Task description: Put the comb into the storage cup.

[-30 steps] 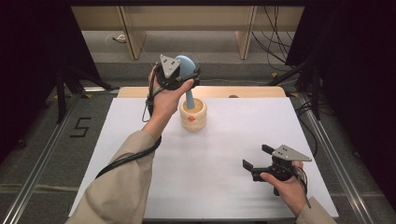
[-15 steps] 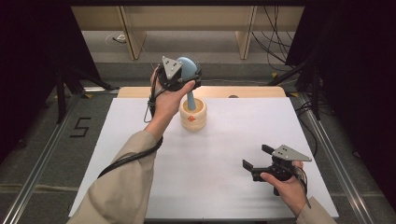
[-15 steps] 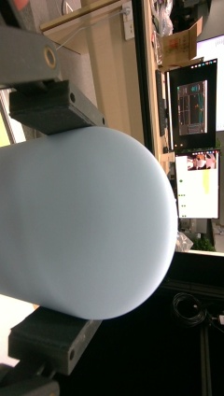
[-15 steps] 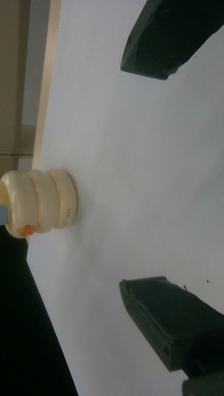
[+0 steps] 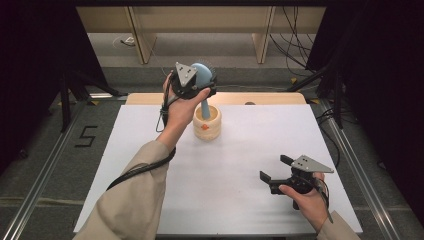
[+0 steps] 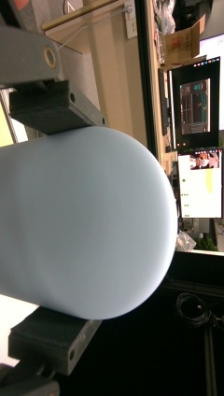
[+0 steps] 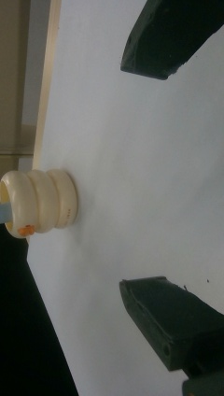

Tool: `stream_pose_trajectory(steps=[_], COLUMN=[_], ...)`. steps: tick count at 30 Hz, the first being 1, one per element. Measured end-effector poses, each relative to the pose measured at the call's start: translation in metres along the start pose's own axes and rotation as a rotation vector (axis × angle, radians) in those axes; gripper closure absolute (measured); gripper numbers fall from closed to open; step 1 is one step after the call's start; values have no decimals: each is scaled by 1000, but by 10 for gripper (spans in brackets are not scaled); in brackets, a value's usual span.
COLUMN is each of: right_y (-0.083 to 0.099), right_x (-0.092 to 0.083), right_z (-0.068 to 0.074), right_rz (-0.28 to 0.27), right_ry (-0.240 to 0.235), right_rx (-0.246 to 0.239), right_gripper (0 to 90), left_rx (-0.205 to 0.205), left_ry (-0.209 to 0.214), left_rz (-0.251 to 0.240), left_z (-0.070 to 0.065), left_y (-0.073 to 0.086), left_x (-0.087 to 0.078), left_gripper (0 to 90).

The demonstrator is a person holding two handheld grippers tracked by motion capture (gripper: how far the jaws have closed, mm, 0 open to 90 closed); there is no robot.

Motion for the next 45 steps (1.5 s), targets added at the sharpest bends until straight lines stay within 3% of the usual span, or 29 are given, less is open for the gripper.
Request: stream_pose_trajectory(steps=[45], right_y=[0], right_x=[0], right_z=[0], right_rz=[-4], right_ry=[-5], right_rx=[4], right_gripper=[2], left_rx=[8], left_ry=[2], left_rz=[35], left_z=[-5], left_y=[21], left_x=[16], left_gripper=[194])
Point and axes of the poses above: each handheld gripper's, and its own axes: x roughly forward along the jaws, y roughly out of its underside, z roughly to its left, the point moved 9 cm from there along x, roughly forward along the jaws, and after that the axes turned 10 degrees about x, right-handed, at the moved point
